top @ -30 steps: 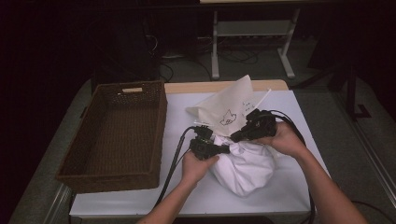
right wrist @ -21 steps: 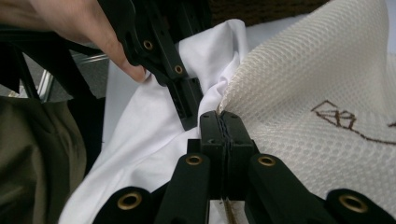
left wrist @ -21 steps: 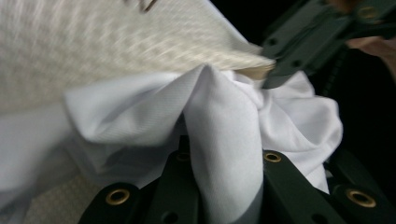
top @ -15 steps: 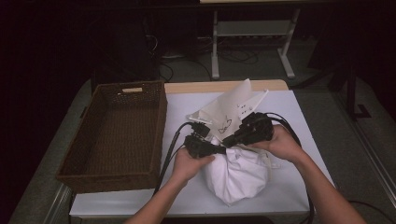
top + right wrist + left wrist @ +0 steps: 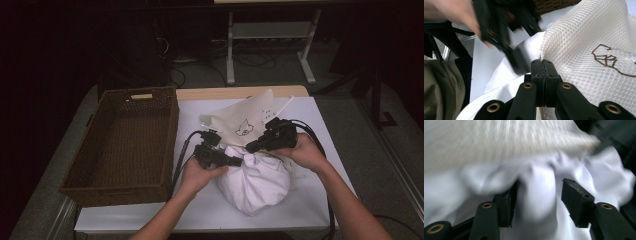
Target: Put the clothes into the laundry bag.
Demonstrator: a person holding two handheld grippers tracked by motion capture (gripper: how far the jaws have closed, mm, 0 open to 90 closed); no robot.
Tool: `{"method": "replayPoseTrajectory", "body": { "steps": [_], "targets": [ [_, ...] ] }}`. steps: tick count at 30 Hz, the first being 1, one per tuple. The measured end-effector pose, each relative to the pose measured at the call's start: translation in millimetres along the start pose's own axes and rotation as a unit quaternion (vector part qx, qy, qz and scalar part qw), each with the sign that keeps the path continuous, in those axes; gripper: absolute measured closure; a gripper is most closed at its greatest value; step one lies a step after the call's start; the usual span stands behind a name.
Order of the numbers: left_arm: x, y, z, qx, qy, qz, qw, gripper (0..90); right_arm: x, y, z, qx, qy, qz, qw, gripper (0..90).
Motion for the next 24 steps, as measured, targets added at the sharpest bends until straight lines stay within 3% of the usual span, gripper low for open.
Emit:
{"method": "replayPoseTrajectory", "body": {
  "steps": [1, 2, 3, 6, 8, 9, 10, 11, 12, 13, 14, 16, 17, 18, 19, 20, 21, 22, 24],
  "targets": [
    [0.0, 0.0, 0.0, 0.0, 0.0, 0.0, 1.0, 39.2, 0.4, 0.3, 0.2, -0.003, -0.001, 0.0, 1.0, 88.6],
    [-9.0, -6.3, -13.4, 0.0, -0.002, -0.005, 1.0, 38.2, 0.8, 0.8, 0.3, -0.005, -0.001, -0.002, 1.0, 88.7],
    [-13.4, -9.1, -16.9, 0.0, -0.005, -0.008, 1.0, 36.4, 1.0, 1.1, 0.1, -0.006, -0.001, -0.001, 1.0, 88.6],
    [-19.5, -15.7, -15.4, 0.006, -0.002, -0.017, 0.9998, 36.5, 1.4, 2.0, 0.2, -0.009, -0.001, 0.001, 1.0, 88.6],
    [-13.1, -20.5, -12.0, 0.008, 0.038, -0.041, 0.9984, 40.8, 2.4, 1.7, 2.7, -0.01, -0.005, -0.003, 0.9999, 88.6],
    [-13.1, -20.5, -12.0, 0.008, 0.038, -0.041, 0.9984, 43.4, 2.8, 1.1, 3.6, -0.01, -0.007, -0.003, 0.9999, 88.6],
    [-2.2, -23.8, -6.2, 0.011, 0.083, -0.054, 0.995, 48.4, 3.3, 0.9, 4.9, -0.01, -0.008, -0.007, 0.9999, 88.5],
    [-2.2, -23.8, -6.2, 0.011, 0.083, -0.054, 0.995, 53.7, 3.3, 0.9, 4.9, -0.01, -0.008, -0.007, 0.9999, 88.5],
    [4.4, -24.5, 6.9, 0.006, 0.076, -0.063, 0.9951, 58.8, 3.8, 0.2, 5.7, -0.011, -0.009, -0.006, 0.9999, 88.5],
    [6.1, -21.3, 15.0, 0.002, 0.071, -0.05, 0.9963, 67.5, 4.2, 0.1, 5.7, -0.011, -0.01, -0.007, 0.9999, 88.6],
    [6.1, -21.3, 15.0, 0.002, 0.071, -0.05, 0.9963, 74.7, 4.9, 0.0, 4.7, -0.011, -0.01, -0.007, 0.9999, 88.6],
    [7.2, -11.2, 25.5, 0.002, 0.069, -0.024, 0.9973, 83.2, 5.7, 0.7, 3.7, -0.01, -0.009, -0.01, 0.9999, 88.5],
    [7.2, -11.2, 25.5, 0.002, 0.069, -0.024, 0.9973, 84.3, 5.7, 0.7, 3.7, -0.01, -0.009, -0.01, 0.9999, 88.5],
    [6.7, 0.0, 31.5, -0.008, 0.059, -0.004, 0.9982, 84.9, 5.8, 1.4, 4.0, -0.01, -0.011, -0.009, 0.9999, 88.6],
    [6.7, 0.0, 31.5, -0.008, 0.059, -0.004, 0.9982, 85.2, 5.8, 1.4, 4.0, -0.01, -0.011, -0.009, 0.9999, 88.6],
    [4.5, 12.5, 36.9, -0.03, 0.047, 0.012, 0.9984, 85.2, 6.2, 0.8, 5.6, -0.007, -0.011, -0.011, 0.9999, 88.6],
    [4.5, 12.5, 36.9, -0.03, 0.047, 0.012, 0.9984, 85.3, 6.2, 0.8, 5.6, -0.007, -0.011, -0.011, 0.9999, 88.6],
    [5.6, 20.3, 40.6, -0.033, 0.042, 0.026, 0.9982, 85.3, 6.7, -1.3, 8.0, -0.003, -0.016, -0.014, 0.9998, 88.6],
    [14.0, 21.7, 42.4, -0.032, 0.052, 0.023, 0.9979, 85.3, 6.6, -4.2, 10.0, -0.002, -0.021, -0.019, 0.9996, 88.7]
  ]
}}
Point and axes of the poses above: each handheld gripper's, and its own axes: z roughly forward along the jaws, x roughly out of its top, y roughly to its right, the point moved 5 cm from there along z, roughly forward along the jaws, and after that the axes turned 8 degrees about x, right-handed, at the moved point
